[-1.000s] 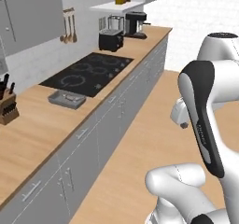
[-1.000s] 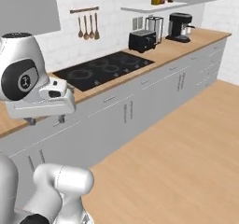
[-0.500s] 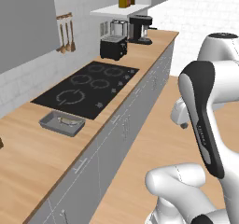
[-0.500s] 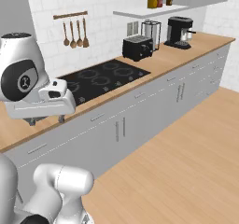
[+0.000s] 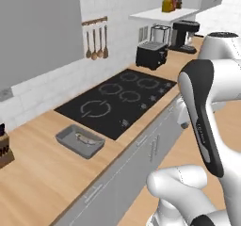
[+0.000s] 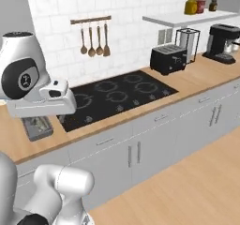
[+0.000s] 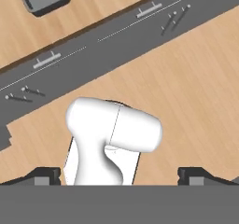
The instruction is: Take the meat container that has the fish and place it on the second highest rack of the freezer. Then take the vegetable container that has the mushroom and lemon wedge and place it on the highest rack of the freezer.
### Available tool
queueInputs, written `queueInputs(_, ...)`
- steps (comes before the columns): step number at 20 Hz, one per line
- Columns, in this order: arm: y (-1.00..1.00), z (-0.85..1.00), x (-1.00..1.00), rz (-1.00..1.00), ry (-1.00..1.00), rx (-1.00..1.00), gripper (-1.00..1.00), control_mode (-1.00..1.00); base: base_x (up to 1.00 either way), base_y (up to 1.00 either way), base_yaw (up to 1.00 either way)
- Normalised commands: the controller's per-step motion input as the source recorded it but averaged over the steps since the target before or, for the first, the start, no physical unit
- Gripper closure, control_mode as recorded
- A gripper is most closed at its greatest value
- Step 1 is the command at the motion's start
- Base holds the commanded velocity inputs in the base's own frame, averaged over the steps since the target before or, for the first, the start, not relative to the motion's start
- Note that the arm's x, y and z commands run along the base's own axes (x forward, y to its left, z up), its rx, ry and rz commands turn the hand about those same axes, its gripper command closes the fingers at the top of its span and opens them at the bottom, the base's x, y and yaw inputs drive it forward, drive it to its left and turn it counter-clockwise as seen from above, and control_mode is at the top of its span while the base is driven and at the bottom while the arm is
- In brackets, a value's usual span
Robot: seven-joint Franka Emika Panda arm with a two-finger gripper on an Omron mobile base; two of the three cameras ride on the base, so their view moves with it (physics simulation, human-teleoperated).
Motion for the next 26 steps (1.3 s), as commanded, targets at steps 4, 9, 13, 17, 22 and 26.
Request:
queueInputs(4,0.00,0.00,0.00,0.00,0.00,0.00,-1.00,1.00,0.34,0.11,0.61)
queueInputs(9,0.00,0.00,0.00,0.00,0.00,0.00,-1.00,1.00,0.25,0.29,0.59)
queueInputs(13,0.00,0.00,0.00,0.00,0.00,0.00,-1.00,1.00,0.22,0.26,0.52)
queueInputs(17,0.13,-0.05,0.00,0.02,0.00,0.01,-1.00,-1.00,0.00,0.00,0.00)
queueInputs(22,0.09,-0.58,0.00,-0.62,-0.06,0.20,-1.00,-1.00,0.00,0.00,0.00)
queueInputs(26,0.01,-0.61,0.22,-0.73,0.00,0.26,-1.00,-1.00,0.00,0.00,0.00)
